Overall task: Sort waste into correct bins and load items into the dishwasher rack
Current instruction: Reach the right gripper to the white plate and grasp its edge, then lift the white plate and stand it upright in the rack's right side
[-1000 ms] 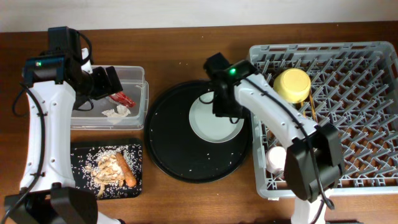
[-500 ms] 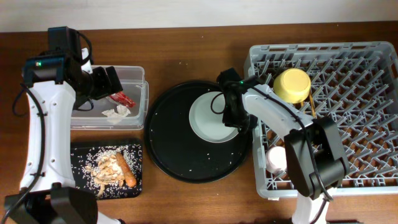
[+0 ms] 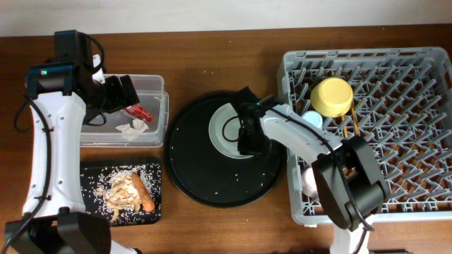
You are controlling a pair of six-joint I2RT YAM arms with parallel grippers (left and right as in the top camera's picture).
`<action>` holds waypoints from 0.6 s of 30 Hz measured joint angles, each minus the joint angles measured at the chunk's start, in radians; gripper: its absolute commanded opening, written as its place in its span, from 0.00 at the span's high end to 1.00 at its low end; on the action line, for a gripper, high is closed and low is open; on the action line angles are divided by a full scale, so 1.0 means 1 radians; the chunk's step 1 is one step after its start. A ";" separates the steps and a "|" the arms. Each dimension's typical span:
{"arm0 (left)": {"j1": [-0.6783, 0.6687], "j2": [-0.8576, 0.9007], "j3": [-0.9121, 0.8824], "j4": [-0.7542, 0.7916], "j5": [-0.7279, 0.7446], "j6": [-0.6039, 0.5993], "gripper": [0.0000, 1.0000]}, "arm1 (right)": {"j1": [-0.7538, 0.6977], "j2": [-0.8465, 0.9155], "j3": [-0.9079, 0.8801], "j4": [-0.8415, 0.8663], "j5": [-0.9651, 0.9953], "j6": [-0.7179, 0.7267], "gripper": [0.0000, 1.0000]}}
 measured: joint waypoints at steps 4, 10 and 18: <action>0.000 0.000 0.000 0.000 0.000 0.000 0.01 | 0.035 0.000 0.000 0.011 -0.002 -0.065 0.60; 0.000 0.000 0.000 0.000 0.000 0.000 0.01 | -0.055 0.000 0.034 -0.057 -0.008 -0.179 0.51; 0.000 0.000 0.000 0.000 0.000 0.000 0.01 | -0.137 0.000 0.043 0.068 -0.076 -0.220 0.45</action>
